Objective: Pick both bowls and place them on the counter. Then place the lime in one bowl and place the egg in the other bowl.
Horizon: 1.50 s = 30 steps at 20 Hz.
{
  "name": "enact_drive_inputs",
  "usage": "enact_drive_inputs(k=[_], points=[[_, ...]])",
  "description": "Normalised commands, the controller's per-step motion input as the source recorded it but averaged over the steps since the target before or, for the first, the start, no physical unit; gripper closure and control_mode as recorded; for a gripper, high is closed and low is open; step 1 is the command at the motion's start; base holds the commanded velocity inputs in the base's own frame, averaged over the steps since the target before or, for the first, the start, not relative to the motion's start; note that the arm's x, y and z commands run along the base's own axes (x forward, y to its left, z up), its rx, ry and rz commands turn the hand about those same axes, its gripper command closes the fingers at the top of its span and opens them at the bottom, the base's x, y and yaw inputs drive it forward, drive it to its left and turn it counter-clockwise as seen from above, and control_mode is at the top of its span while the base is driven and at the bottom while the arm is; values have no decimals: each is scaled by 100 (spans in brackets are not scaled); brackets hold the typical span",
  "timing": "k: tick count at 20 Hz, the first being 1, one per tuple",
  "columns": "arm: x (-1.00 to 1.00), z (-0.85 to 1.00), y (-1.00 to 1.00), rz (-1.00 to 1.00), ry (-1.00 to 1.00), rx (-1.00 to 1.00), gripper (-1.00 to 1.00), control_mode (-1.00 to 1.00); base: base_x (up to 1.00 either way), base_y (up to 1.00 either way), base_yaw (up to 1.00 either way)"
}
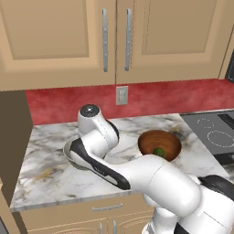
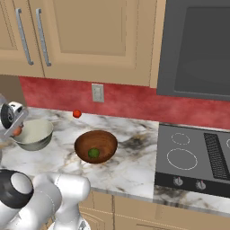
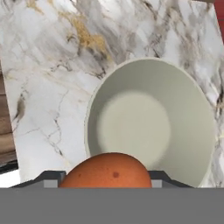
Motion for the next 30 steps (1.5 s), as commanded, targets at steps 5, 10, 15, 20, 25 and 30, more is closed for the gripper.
enact_drive_inputs(k=[5, 10, 15, 20, 25, 30], points=[[11, 2, -9, -14, 1, 10, 100, -100, 0, 0, 0], [10, -2, -3, -7, 5, 4, 100, -100, 0, 0, 0], [25, 0, 0, -8, 17, 0, 100, -100, 0, 0, 0], [17, -4, 0, -6, 17, 0, 100, -100, 0, 0, 0], [1, -27, -4, 0, 4, 0, 100, -100, 0, 0, 0], [0, -23, -1, 0, 0, 0, 100, -100, 0, 0, 0]])
